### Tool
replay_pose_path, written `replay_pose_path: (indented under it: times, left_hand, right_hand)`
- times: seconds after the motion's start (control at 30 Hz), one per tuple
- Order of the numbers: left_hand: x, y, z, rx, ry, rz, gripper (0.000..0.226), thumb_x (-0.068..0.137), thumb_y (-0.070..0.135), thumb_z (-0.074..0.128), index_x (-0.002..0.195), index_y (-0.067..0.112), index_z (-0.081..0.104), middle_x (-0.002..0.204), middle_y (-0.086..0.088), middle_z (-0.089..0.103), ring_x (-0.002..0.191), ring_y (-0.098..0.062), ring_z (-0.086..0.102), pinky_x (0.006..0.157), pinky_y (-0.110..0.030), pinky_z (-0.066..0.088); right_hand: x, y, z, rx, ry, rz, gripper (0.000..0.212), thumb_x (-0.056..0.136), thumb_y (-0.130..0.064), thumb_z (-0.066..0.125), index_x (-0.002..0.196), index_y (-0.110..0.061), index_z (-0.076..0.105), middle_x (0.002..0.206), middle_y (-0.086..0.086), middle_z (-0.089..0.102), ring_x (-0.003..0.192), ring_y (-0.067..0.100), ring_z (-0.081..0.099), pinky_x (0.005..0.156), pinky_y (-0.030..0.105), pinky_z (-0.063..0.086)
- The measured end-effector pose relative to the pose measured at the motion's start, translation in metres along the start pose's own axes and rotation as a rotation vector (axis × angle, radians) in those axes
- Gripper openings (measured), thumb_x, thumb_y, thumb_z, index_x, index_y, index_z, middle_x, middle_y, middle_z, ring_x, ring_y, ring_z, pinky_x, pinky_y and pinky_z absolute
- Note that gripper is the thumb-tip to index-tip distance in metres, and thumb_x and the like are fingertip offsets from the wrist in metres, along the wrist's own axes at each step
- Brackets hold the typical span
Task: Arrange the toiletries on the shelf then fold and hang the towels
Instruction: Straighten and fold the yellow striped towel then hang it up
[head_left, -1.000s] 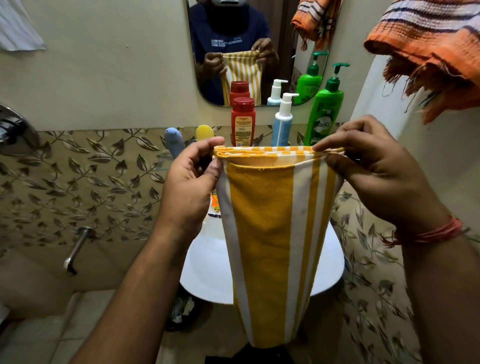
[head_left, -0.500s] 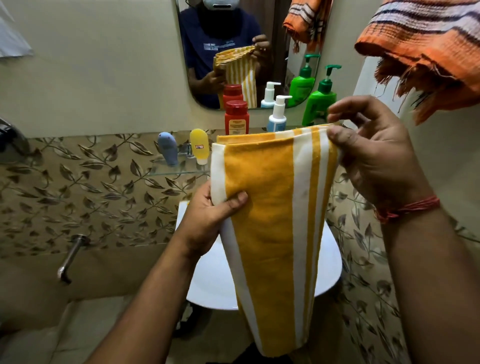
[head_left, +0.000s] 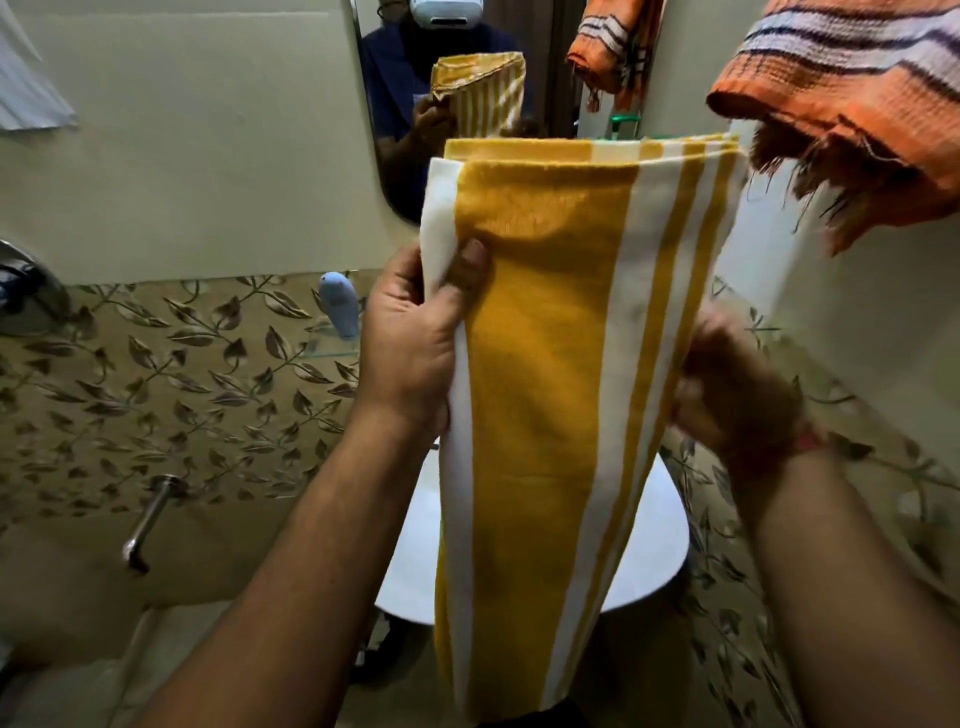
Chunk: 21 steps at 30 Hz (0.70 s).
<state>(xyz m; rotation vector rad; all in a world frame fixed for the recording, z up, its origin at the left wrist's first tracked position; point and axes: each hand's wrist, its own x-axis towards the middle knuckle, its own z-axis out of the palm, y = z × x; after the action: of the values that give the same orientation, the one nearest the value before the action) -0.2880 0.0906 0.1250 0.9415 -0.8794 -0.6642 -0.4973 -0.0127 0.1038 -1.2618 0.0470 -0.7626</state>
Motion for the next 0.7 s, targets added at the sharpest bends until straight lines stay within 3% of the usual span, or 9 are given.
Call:
replay_pose_path:
  times: [0.07, 0.13, 0.23, 0.3, 0.37, 0.43, 0.5, 0.6, 0.7]
  left_hand:
    - [0.008, 0.003, 0.001, -0.001, -0.009, -0.003, 0.032, 0.092, 0.031, 0.065, 0.121, 0.018, 0.063, 0.113, -0.005, 0.072, 0.101, -0.024, 0.072, 0.080, -0.036, 0.060]
    - [0.011, 0.002, -0.003, -0.022, -0.018, -0.026, 0.027, 0.096, 0.029, 0.061, 0.121, 0.019, 0.062, 0.108, -0.002, 0.073, 0.096, -0.021, 0.073, 0.076, -0.034, 0.060]
    - [0.004, -0.014, -0.032, -0.182, -0.170, -0.173, 0.048, 0.092, 0.050, 0.056, 0.128, 0.019, 0.064, 0.115, -0.005, 0.074, 0.104, -0.024, 0.072, 0.080, -0.039, 0.059]
    - [-0.014, -0.041, -0.054, -0.284, -0.285, -0.339, 0.062, 0.078, 0.066, 0.067, 0.125, 0.025, 0.071, 0.121, -0.007, 0.073, 0.113, -0.027, 0.069, 0.089, -0.043, 0.058]
    - [-0.038, -0.070, -0.068, -0.323, -0.296, -0.480, 0.076, 0.065, 0.076, 0.074, 0.122, 0.026, 0.073, 0.126, -0.009, 0.071, 0.119, -0.031, 0.065, 0.101, -0.053, 0.051]
    - [-0.059, -0.092, -0.074, -0.386, -0.357, -0.540, 0.074, 0.075, 0.077, 0.064, 0.126, 0.024, 0.070, 0.133, -0.009, 0.066, 0.127, -0.032, 0.059, 0.111, -0.057, 0.041]
    - [-0.074, -0.094, -0.068, -0.356, -0.392, -0.531, 0.069, 0.079, 0.072, 0.063, 0.126, 0.021, 0.069, 0.132, -0.006, 0.068, 0.125, -0.025, 0.062, 0.103, -0.044, 0.050]
    - [-0.079, -0.091, -0.055, -0.168, -0.251, -0.542, 0.079, 0.056, 0.054, 0.093, 0.118, 0.013, 0.069, 0.116, -0.011, 0.075, 0.106, -0.028, 0.072, 0.084, -0.037, 0.059]
    - [-0.075, -0.076, -0.034, -0.114, -0.146, -0.421, 0.034, 0.076, 0.018, 0.081, 0.109, 0.013, 0.074, 0.111, -0.015, 0.075, 0.101, -0.031, 0.073, 0.080, -0.037, 0.060]
  right_hand:
    - [-0.016, 0.040, 0.009, -0.182, 0.231, 0.148, 0.043, 0.067, -0.033, 0.088, 0.106, -0.025, 0.074, 0.102, 0.000, 0.077, 0.099, 0.026, 0.073, 0.073, 0.030, 0.060]
    - [-0.019, 0.062, 0.014, -0.216, 0.408, 0.095, 0.032, 0.069, -0.010, 0.082, 0.100, -0.018, 0.076, 0.099, 0.006, 0.078, 0.099, 0.032, 0.072, 0.075, 0.033, 0.060]
    - [-0.015, 0.057, 0.029, -0.184, 0.383, 0.024, 0.035, 0.071, -0.002, 0.079, 0.098, -0.024, 0.078, 0.100, 0.010, 0.077, 0.095, 0.027, 0.073, 0.079, 0.036, 0.060]
    - [-0.013, 0.048, 0.036, -0.173, 0.359, 0.038, 0.035, 0.070, -0.009, 0.082, 0.103, -0.017, 0.073, 0.102, 0.012, 0.077, 0.095, 0.028, 0.074, 0.077, 0.036, 0.060]
    - [-0.014, 0.043, 0.038, -0.154, 0.383, 0.075, 0.033, 0.072, -0.006, 0.077, 0.103, -0.012, 0.068, 0.095, 0.009, 0.078, 0.088, 0.024, 0.075, 0.071, 0.032, 0.061]
    - [-0.016, 0.038, 0.039, -0.155, 0.414, 0.108, 0.031, 0.072, -0.006, 0.069, 0.102, -0.011, 0.066, 0.090, 0.007, 0.078, 0.083, 0.022, 0.076, 0.067, 0.031, 0.061]
    - [-0.016, 0.035, 0.038, -0.167, 0.426, 0.133, 0.030, 0.072, -0.006, 0.068, 0.101, -0.010, 0.066, 0.089, 0.008, 0.078, 0.081, 0.022, 0.076, 0.066, 0.031, 0.062]
    - [-0.013, 0.028, 0.028, -0.191, 0.450, 0.171, 0.024, 0.080, -0.006, 0.069, 0.104, -0.010, 0.067, 0.093, 0.010, 0.078, 0.085, 0.026, 0.075, 0.066, 0.032, 0.062]
    - [-0.019, 0.023, 0.010, -0.044, 0.339, 0.168, 0.052, 0.068, -0.028, 0.087, 0.114, -0.013, 0.069, 0.109, 0.013, 0.075, 0.100, 0.031, 0.072, 0.074, 0.037, 0.061]
